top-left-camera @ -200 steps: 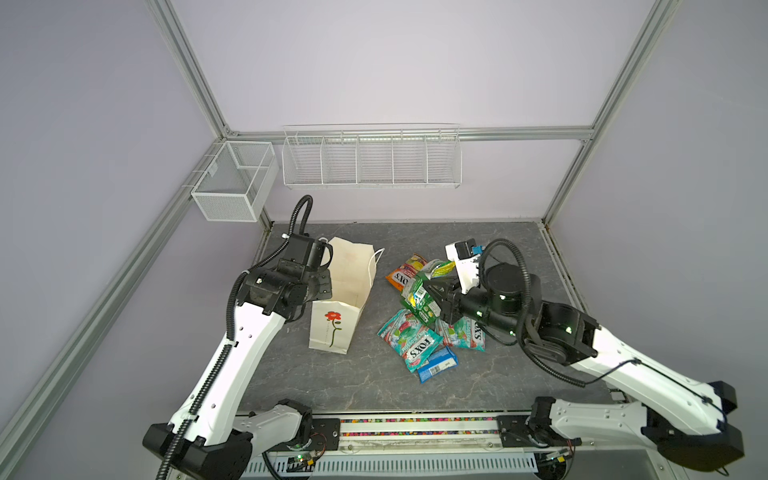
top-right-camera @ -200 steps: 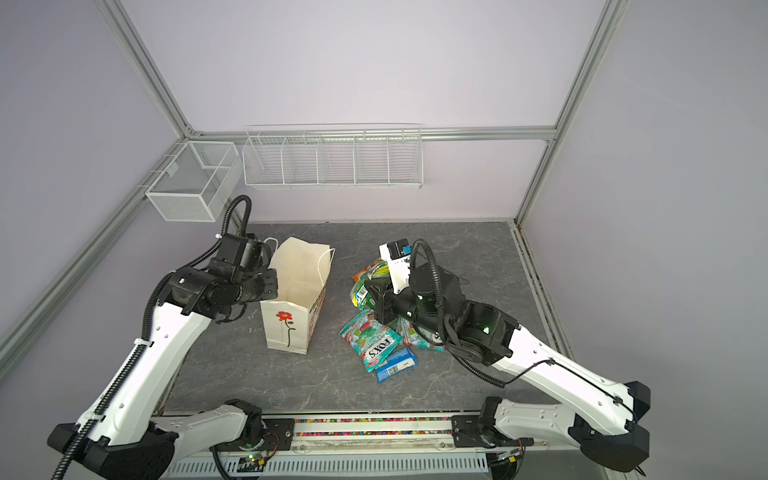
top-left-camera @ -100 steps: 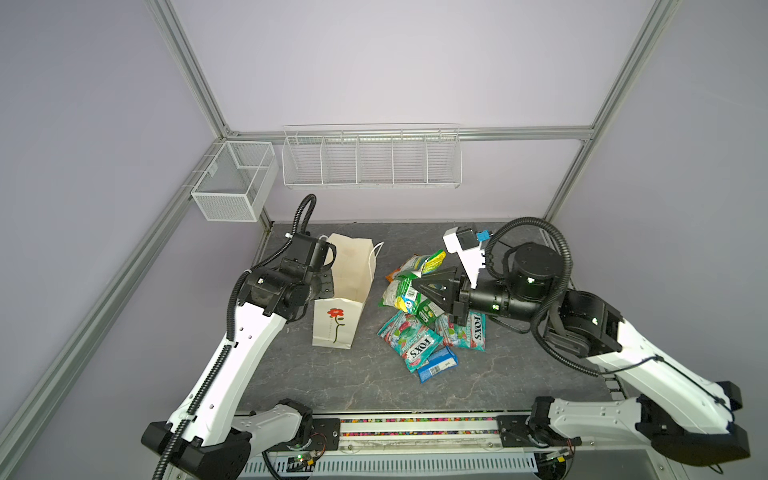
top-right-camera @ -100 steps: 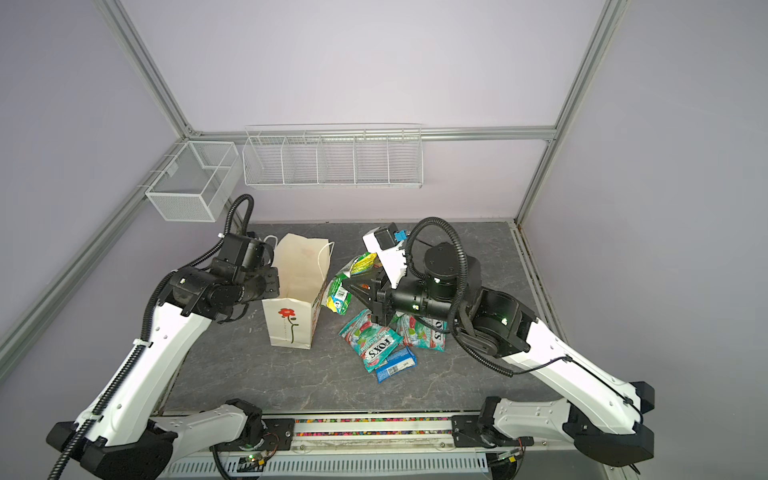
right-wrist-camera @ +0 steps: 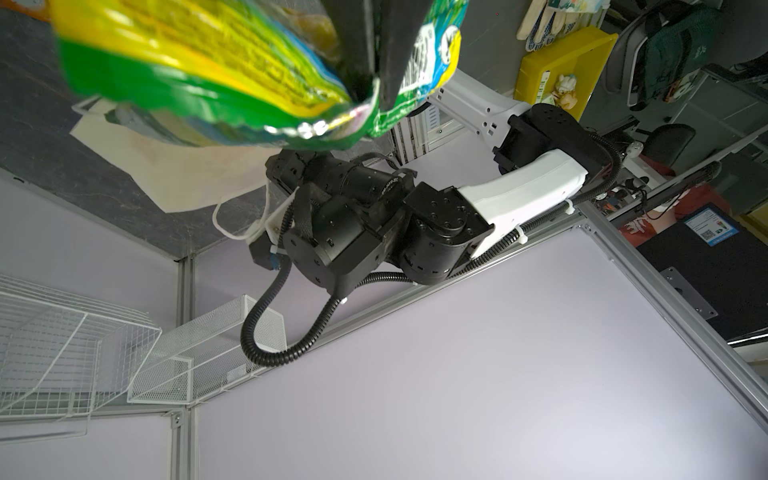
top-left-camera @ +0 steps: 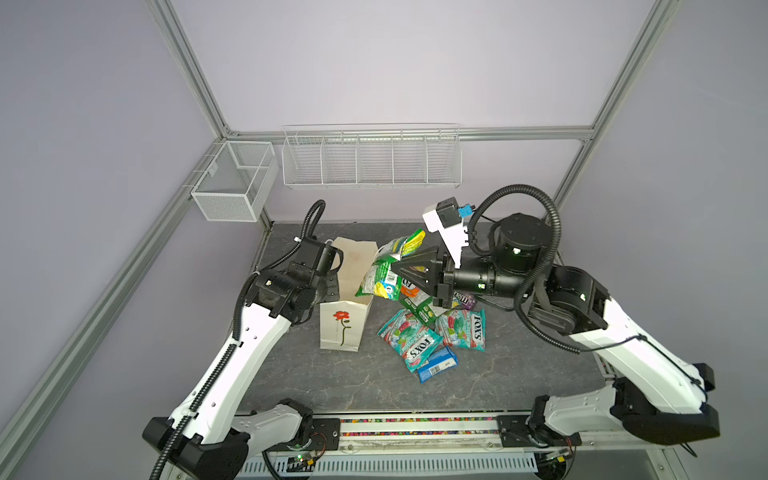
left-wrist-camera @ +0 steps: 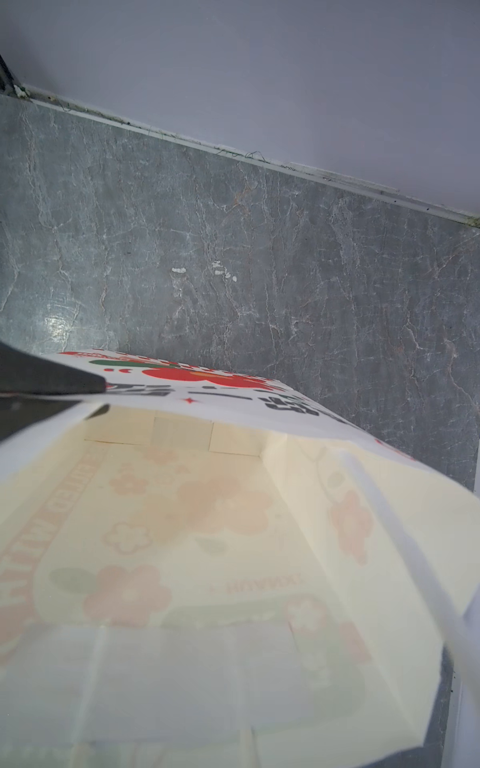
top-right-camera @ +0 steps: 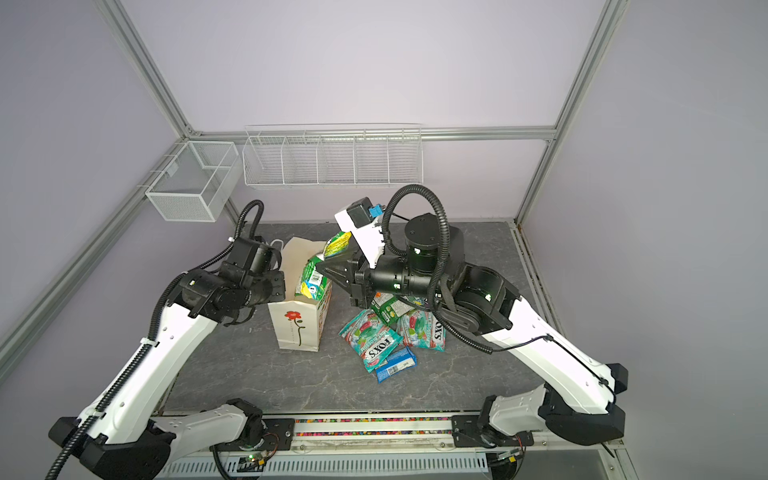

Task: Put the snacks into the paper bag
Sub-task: 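Lift the green candy bag with the right gripper toward the paper bag, then lower the green candy bag into the paper bag held by the left gripper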

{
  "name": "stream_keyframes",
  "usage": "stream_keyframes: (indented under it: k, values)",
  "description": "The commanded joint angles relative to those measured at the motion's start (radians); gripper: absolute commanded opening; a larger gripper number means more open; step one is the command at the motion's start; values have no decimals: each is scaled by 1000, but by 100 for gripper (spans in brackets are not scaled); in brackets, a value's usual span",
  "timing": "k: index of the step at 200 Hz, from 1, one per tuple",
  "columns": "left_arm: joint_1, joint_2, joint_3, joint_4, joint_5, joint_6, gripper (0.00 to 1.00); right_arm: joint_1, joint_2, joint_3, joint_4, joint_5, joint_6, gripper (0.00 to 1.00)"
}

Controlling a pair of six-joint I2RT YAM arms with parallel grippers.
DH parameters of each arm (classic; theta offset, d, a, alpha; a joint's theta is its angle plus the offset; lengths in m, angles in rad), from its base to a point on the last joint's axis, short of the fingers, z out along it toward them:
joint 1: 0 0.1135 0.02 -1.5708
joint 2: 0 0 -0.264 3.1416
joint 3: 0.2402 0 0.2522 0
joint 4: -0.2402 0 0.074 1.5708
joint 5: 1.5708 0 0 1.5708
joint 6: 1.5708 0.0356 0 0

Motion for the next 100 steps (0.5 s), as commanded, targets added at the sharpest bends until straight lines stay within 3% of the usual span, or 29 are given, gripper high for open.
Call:
stream_keyframes:
  k: [1, 34, 100]
  values:
    - [-8, -23, -16, 6, -14, -32, 0, 1, 43, 73, -1, -14, -54, 7]
    - [-14, -37, -26, 10, -8, -35, 0, -27, 105, 124, -53, 21, -85, 7]
    - [-17, -48, -42, 10, -6, -42, 0, -98, 185, 136, -80, -59, -61, 7]
